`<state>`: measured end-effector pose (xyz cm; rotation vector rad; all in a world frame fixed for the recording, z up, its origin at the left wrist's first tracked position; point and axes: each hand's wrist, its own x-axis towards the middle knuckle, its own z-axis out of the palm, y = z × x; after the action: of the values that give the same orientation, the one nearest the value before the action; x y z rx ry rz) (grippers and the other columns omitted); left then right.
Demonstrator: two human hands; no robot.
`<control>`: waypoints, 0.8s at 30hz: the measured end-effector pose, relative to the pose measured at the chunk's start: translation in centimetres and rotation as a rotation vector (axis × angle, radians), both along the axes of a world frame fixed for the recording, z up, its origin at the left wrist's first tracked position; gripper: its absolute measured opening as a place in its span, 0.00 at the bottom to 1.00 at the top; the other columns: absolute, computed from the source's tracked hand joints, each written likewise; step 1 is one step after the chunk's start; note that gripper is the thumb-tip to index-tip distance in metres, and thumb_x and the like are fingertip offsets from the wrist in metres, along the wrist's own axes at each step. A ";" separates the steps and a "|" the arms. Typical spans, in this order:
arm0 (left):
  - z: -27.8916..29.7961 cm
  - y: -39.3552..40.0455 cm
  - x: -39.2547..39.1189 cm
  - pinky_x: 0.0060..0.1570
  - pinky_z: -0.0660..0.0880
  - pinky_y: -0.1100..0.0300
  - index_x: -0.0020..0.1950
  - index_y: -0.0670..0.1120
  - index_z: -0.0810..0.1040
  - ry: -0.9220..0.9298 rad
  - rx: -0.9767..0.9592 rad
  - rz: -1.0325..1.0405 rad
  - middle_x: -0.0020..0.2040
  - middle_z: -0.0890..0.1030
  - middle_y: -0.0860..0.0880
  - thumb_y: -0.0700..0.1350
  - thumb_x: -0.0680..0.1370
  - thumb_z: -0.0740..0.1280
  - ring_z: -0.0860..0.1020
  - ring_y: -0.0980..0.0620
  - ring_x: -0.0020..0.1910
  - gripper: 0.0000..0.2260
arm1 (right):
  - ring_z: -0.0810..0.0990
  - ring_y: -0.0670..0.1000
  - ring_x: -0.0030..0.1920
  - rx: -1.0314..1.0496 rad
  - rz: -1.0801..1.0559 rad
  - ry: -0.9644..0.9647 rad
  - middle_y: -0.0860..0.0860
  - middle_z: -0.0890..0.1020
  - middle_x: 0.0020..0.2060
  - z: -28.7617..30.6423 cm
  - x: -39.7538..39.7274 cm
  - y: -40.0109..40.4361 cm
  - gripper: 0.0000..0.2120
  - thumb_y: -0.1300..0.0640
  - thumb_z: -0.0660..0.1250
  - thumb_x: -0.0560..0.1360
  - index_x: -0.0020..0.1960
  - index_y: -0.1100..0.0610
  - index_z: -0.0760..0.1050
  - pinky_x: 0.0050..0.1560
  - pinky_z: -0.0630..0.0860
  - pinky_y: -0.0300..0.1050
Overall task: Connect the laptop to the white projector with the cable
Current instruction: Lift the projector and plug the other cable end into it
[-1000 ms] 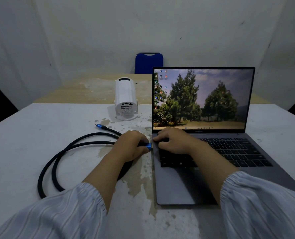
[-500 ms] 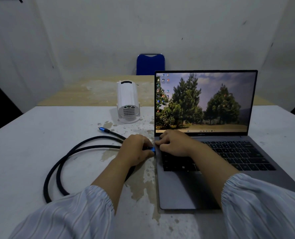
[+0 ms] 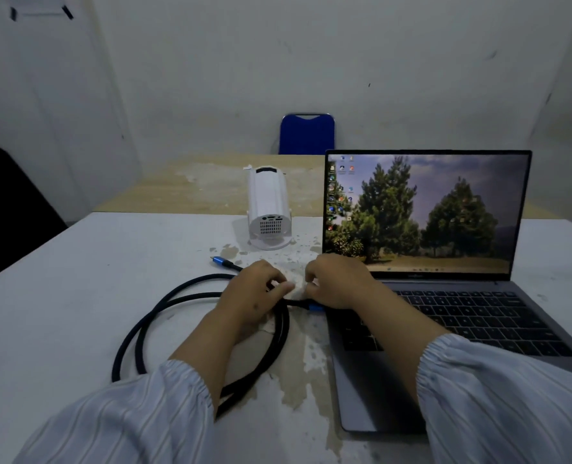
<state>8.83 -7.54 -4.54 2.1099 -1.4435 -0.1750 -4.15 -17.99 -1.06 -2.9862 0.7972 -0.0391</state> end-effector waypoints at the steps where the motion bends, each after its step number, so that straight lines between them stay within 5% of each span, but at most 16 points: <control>1: 0.1 0.2 0.8 0.48 0.74 0.56 0.49 0.45 0.81 -0.014 0.012 0.027 0.49 0.78 0.47 0.51 0.75 0.65 0.76 0.52 0.45 0.11 | 0.78 0.58 0.52 0.021 0.010 -0.007 0.56 0.80 0.54 -0.1 0.5 0.0 0.15 0.50 0.60 0.76 0.55 0.58 0.78 0.48 0.76 0.51; 5: 0.1 1.3 3.8 0.55 0.75 0.47 0.51 0.47 0.81 -0.066 0.075 0.155 0.54 0.78 0.46 0.49 0.75 0.64 0.77 0.47 0.52 0.10 | 0.77 0.55 0.56 0.139 0.014 -0.041 0.52 0.80 0.58 -0.7 3.1 0.1 0.15 0.47 0.61 0.75 0.56 0.54 0.78 0.49 0.72 0.48; 11: 0.2 1.3 5.0 0.56 0.74 0.48 0.52 0.49 0.80 -0.056 0.150 0.236 0.55 0.79 0.48 0.51 0.75 0.63 0.76 0.46 0.54 0.10 | 0.79 0.56 0.48 0.060 -0.099 0.023 0.52 0.81 0.47 -1.0 5.8 0.0 0.20 0.39 0.61 0.74 0.49 0.56 0.79 0.43 0.70 0.46; 15: 0.5 0.0 4.9 0.59 0.72 0.48 0.55 0.50 0.78 -0.010 0.137 0.275 0.56 0.80 0.49 0.51 0.76 0.62 0.76 0.46 0.57 0.11 | 0.71 0.54 0.34 0.026 -0.127 0.051 0.49 0.70 0.31 -0.2 6.2 -0.4 0.21 0.43 0.63 0.74 0.29 0.53 0.64 0.33 0.66 0.43; 24: 0.3 -1.4 5.6 0.57 0.72 0.50 0.60 0.47 0.74 0.053 0.090 0.360 0.58 0.79 0.46 0.49 0.76 0.60 0.76 0.44 0.57 0.14 | 0.70 0.56 0.36 0.115 -0.099 0.034 0.51 0.67 0.29 0.2 8.2 0.0 0.19 0.52 0.63 0.75 0.29 0.56 0.63 0.40 0.68 0.46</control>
<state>14.48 -8.91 -4.27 2.3775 -1.0204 -0.1563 4.08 -18.00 -0.88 -2.8451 0.9168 0.0527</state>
